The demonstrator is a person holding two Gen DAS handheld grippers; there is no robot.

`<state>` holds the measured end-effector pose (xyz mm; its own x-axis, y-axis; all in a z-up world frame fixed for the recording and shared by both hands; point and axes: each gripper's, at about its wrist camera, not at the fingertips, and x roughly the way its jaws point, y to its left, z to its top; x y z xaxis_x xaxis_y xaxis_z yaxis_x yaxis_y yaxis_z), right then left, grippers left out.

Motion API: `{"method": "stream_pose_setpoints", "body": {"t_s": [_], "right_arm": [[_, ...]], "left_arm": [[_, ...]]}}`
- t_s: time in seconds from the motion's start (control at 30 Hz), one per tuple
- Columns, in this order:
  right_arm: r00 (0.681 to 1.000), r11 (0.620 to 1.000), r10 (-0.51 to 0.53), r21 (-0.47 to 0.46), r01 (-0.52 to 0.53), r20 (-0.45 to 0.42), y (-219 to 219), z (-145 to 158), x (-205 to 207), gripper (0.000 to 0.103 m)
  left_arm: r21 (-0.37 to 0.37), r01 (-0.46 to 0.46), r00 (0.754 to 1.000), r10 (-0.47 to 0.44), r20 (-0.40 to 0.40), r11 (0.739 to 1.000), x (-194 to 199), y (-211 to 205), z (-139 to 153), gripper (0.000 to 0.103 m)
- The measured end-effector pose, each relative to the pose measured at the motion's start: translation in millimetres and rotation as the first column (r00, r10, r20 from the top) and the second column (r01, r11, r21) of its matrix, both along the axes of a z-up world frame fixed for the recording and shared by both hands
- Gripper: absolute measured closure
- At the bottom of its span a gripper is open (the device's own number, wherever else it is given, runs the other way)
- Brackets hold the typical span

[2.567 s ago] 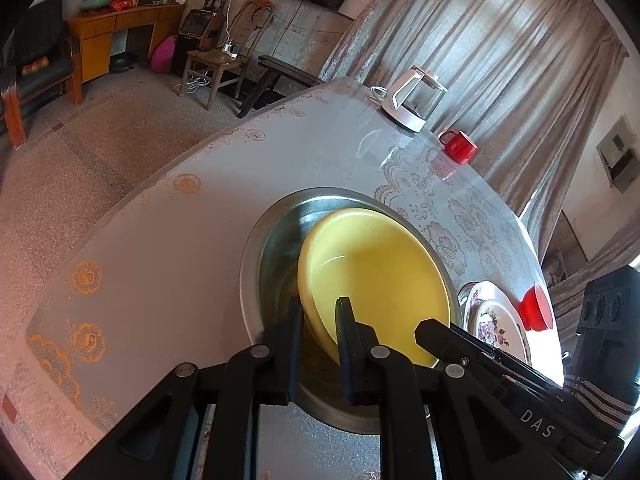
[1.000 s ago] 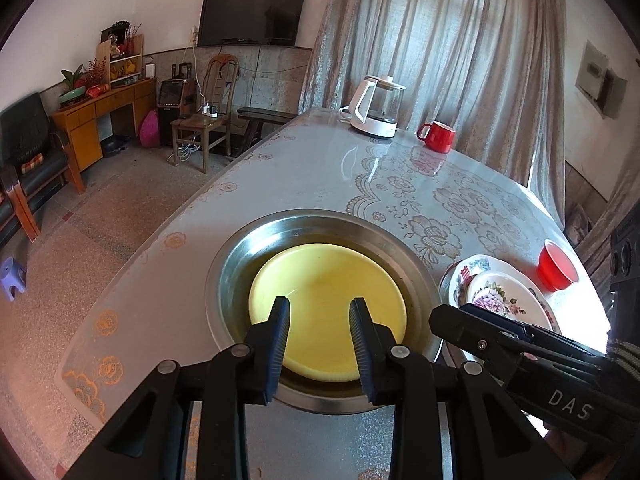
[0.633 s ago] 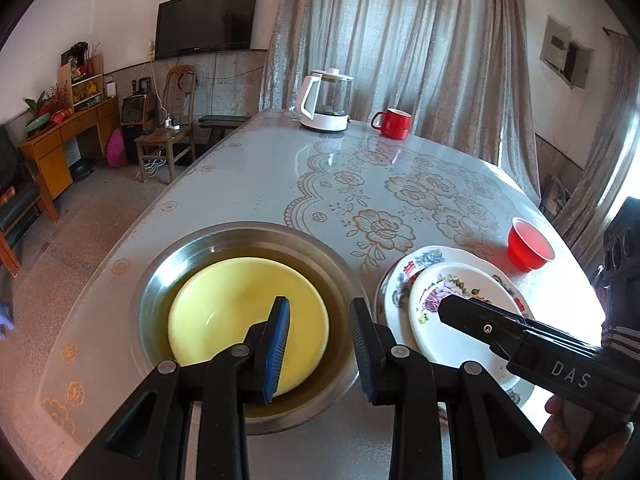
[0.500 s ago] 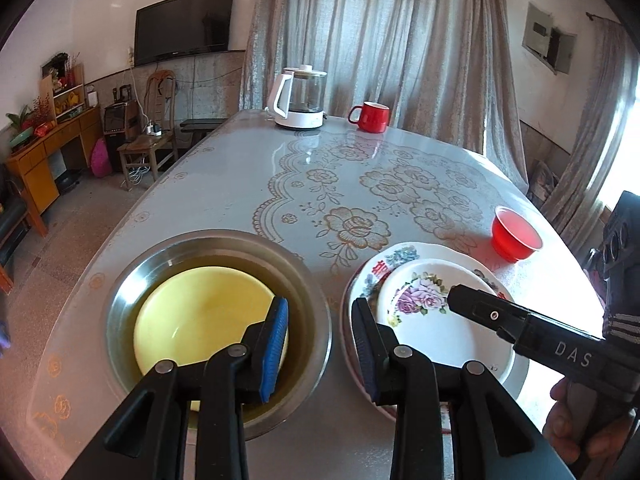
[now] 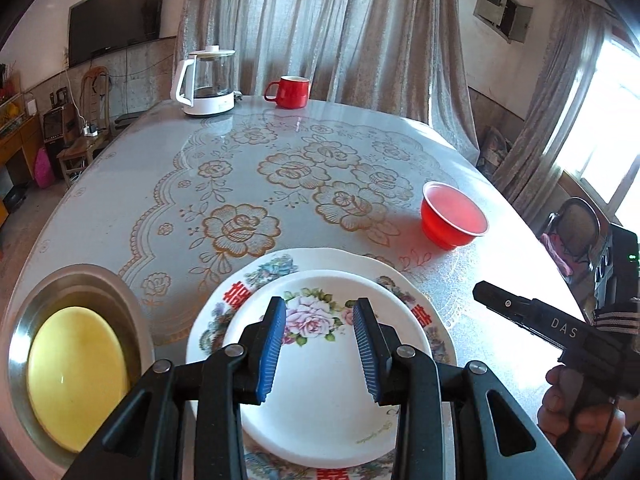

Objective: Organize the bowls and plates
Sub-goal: 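Move the right tool toward the red plastic bowl, then grip the rim of the red plastic bowl with the right tool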

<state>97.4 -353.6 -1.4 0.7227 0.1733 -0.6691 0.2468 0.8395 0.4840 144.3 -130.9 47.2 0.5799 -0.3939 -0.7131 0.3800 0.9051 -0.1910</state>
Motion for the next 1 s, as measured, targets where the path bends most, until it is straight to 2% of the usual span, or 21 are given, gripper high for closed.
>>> {"method": "stream_pose_setpoints", "body": {"t_s": [0.13, 0.27, 0.33, 0.37, 0.47, 0.7, 0.9, 0.93, 0.97, 1.0], "right_arm": [[0.998, 0.998, -0.067, 0.002, 0.067, 0.004, -28, 1, 1, 0.063], [0.993, 0.992, -0.113, -0.048, 0.113, 0.018, -49, 8, 5, 0.076], [0.99, 0.989, -0.138, -0.045, 0.139, 0.022, -62, 8, 8, 0.08], [0.989, 0.988, -0.149, -0.037, 0.15, 0.025, -68, 8, 10, 0.08], [0.984, 0.984, -0.177, -0.008, 0.178, 0.032, -85, 9, 18, 0.08], [0.976, 0.976, -0.217, 0.026, 0.216, 0.024, -111, 4, 47, 0.08], [0.97, 0.968, -0.245, 0.058, 0.244, -0.003, -126, -12, 69, 0.081], [0.969, 0.967, -0.246, 0.064, 0.246, -0.01, -128, -15, 72, 0.085], [0.969, 0.967, -0.245, 0.071, 0.245, -0.018, -129, -19, 74, 0.088], [0.969, 0.966, -0.245, 0.074, 0.246, -0.025, -129, -22, 76, 0.089]], "left_arm": [[-0.024, 0.051, 0.998, -0.052, -0.038, 0.998, 11, -24, -1, 0.067], [-0.058, 0.099, 0.993, -0.102, -0.064, 0.993, 24, -49, 2, 0.068], [-0.073, 0.121, 0.989, -0.126, -0.082, 0.99, 33, -64, 2, 0.068], [-0.083, 0.139, 0.985, -0.146, -0.087, 0.987, 37, -72, 2, 0.067], [-0.113, 0.168, 0.974, -0.182, -0.132, 0.979, 51, -97, -2, 0.056], [-0.12, 0.203, 0.961, -0.221, -0.164, 0.972, 82, -150, -11, 0.056], [-0.154, 0.176, 0.954, -0.208, -0.217, 0.972, 115, -182, -25, 0.056], [-0.142, 0.162, 0.952, -0.192, -0.237, 0.977, 120, -186, -31, 0.057], [-0.135, 0.156, 0.947, -0.187, -0.262, 0.978, 123, -190, -36, 0.063], [-0.139, 0.164, 0.94, -0.198, -0.277, 0.977, 125, -192, -41, 0.077]]}}
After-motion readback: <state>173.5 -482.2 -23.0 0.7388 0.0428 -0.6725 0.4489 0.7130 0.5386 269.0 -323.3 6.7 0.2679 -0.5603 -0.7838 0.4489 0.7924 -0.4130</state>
